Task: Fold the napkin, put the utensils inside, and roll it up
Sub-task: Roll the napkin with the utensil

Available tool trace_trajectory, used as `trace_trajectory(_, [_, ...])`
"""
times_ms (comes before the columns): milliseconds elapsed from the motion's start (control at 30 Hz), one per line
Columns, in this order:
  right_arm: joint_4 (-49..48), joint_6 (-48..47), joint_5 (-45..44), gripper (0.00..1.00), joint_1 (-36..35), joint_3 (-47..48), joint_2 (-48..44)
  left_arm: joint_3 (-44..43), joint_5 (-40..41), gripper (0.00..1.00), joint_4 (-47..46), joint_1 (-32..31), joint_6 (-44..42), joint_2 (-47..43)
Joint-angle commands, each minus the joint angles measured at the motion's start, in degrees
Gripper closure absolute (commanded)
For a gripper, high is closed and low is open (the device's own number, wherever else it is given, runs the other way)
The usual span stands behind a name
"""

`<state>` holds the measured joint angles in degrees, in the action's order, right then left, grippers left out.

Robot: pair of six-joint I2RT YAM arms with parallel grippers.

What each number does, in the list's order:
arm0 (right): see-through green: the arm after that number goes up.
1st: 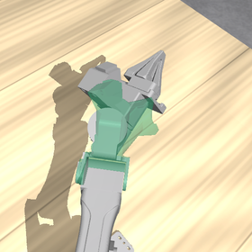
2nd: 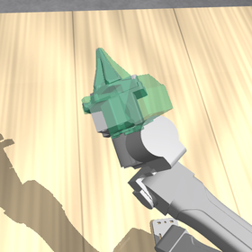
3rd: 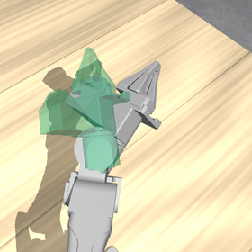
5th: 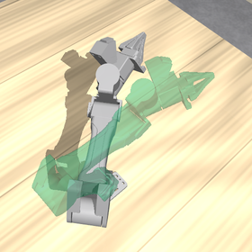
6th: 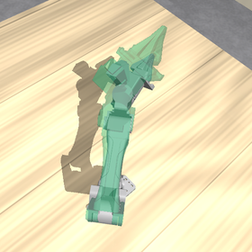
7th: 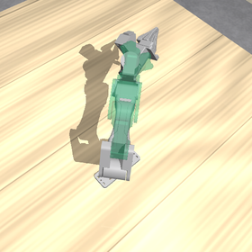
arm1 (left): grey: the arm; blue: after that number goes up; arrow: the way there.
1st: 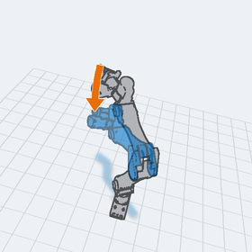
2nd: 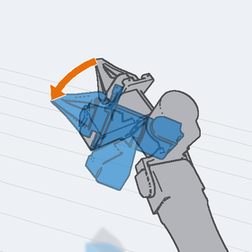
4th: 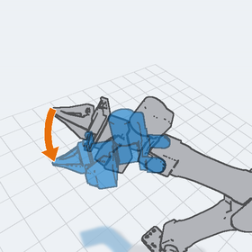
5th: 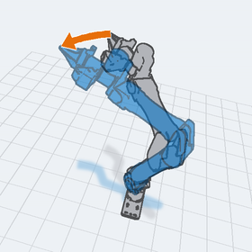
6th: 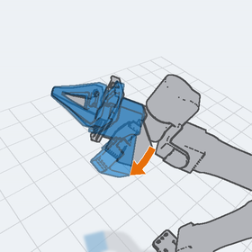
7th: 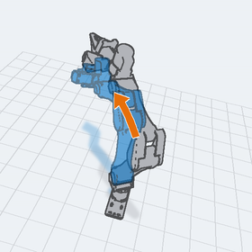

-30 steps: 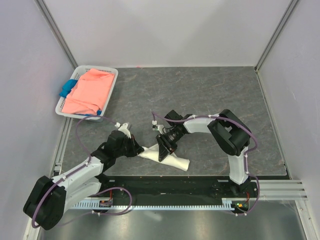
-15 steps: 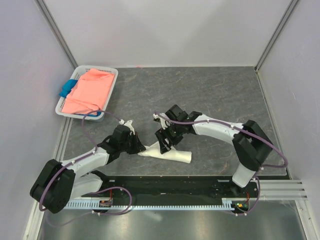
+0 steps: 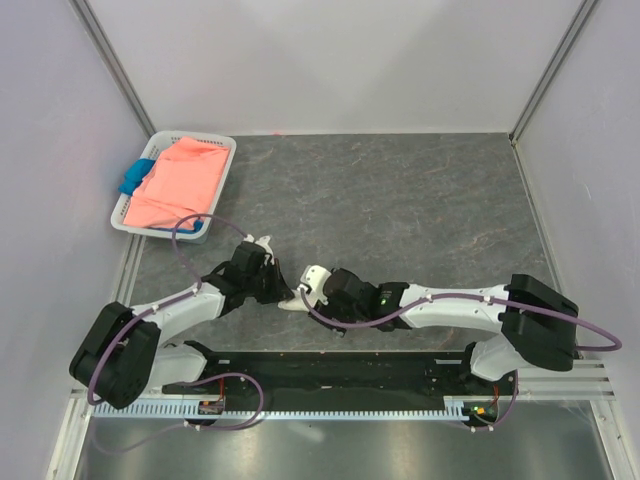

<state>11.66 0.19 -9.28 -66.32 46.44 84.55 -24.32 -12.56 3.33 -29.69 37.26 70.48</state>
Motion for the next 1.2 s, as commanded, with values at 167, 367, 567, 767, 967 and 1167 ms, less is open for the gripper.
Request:
trace_trajectory(167, [-10.87,-6.86,-7.42,0.2,-4.51,-2.05,-0.09,-1.08,0.52,0.98,4.23,0.07,-3.15,2.29])
trace_trajectory(367, [-10.96,-8.53,-6.89,0.21,-4.78,-1.52,2.63,-1.44,0.34,0.98,4.4,0.07,-3.68,2.65])
trace_trajectory(567, [-11.13,-9.59,-7.68,0.23,-4.6,-1.52,5.18,-1.79,-0.45,0.98,4.49,0.07,-4.38,2.74])
trace_trajectory(767, [-11.13,-11.26,-7.51,0.22,-3.11,-0.73,6.76,-2.31,-1.24,0.98,4.23,0.07,-5.26,3.0])
trace_trajectory(967, [-10.34,-11.79,-3.57,0.23,-0.83,0.5,8.78,-2.32,-1.77,0.98,3.79,0.07,-5.7,3.17])
trace_trajectory(1167, [-7.54,-11.18,1.01,0.43,0.84,2.25,10.72,-2.84,-2.65,0.98,3.08,0.07,-5.88,3.09])
